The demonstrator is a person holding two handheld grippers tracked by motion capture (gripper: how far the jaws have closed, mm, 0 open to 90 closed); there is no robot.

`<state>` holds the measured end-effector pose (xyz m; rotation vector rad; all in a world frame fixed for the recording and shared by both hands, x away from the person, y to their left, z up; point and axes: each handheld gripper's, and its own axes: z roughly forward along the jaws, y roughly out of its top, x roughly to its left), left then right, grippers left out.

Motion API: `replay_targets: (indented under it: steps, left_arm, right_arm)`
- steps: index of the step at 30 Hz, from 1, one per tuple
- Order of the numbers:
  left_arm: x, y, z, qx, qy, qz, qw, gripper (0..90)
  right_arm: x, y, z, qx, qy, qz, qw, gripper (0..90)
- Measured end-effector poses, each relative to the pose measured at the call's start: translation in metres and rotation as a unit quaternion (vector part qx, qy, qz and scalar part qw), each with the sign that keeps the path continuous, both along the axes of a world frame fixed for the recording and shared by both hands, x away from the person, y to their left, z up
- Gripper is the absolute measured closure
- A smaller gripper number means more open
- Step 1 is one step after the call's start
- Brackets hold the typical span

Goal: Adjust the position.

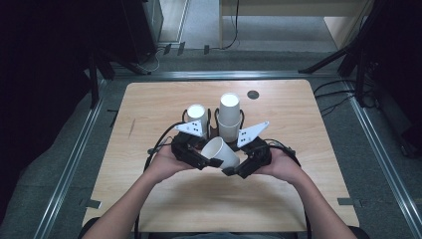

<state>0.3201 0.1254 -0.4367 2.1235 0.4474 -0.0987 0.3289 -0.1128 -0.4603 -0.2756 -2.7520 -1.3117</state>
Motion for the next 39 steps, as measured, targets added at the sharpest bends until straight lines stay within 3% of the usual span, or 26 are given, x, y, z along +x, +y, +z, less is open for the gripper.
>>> replay_targets:
  steps: [4,7,8,9,15,16,17,20,22,30,33,36,39]
  left_arm:
    - [-0.002,0.004,0.008,0.024,-0.02,0.0,0.9995,27.4]
    - [-0.001,0.005,0.009,0.042,-0.023,-0.002,0.9988,27.5]
    - [0.001,0.006,0.01,0.059,-0.025,-0.006,0.9979,27.5]
    - [0.001,0.006,0.01,0.059,-0.025,-0.006,0.9979,27.5]
    - [0.008,-0.001,0.01,0.109,-0.035,-0.02,0.9932,27.6]
    - [0.008,-0.001,0.01,0.109,-0.035,-0.02,0.9932,27.6]
    - [0.009,-0.004,0.009,0.124,-0.041,-0.03,0.9909,27.6]
    - [0.01,-0.007,0.007,0.139,-0.042,-0.035,0.9888,27.6]
    - [0.011,-0.012,0.004,0.154,-0.042,-0.047,0.986,27.5]
    - [0.007,-0.024,0.0,0.17,-0.045,-0.072,0.9817,26.9]
    - [0.007,-0.027,-0.001,0.169,-0.045,-0.075,0.9816,26.4]
    - [0.005,-0.029,-0.002,0.162,-0.039,-0.074,0.9832,26.2]
    - [0.006,-0.03,-0.003,0.165,-0.037,-0.077,0.9826,24.7]
  right_arm:
    - [0.001,0.0,-0.001,-0.001,0.004,-0.006,1.0,19.8]
    - [0.002,0.0,-0.003,-0.012,0.0,-0.011,0.9999,19.8]
    - [0.001,0.001,-0.004,-0.015,-0.001,-0.013,0.9998,19.8]
    - [0.001,0.001,-0.004,-0.015,-0.001,-0.013,0.9998,19.8]
    - [0.001,0.002,-0.009,-0.022,-0.012,-0.027,0.9993,20.2]
    - [0.001,0.002,-0.009,-0.022,-0.012,-0.027,0.9993,20.2]
    - [0.001,0.003,-0.01,-0.025,-0.015,-0.029,0.9991,20.3]
    - [0.0,0.003,-0.012,-0.026,-0.014,-0.029,0.9991,20.8]
    - [-0.001,0.004,-0.016,-0.033,-0.013,-0.031,0.9989,21.4]
    - [-0.007,0.01,-0.023,-0.044,-0.01,-0.024,0.9987,24.2]
    - [-0.007,0.011,-0.023,-0.037,-0.008,-0.026,0.9989,25.8]
    - [-0.008,0.011,-0.023,-0.034,-0.004,-0.022,0.9992,30.3]
    - [-0.009,0.011,-0.023,-0.037,-0.005,-0.016,0.9992,33.2]
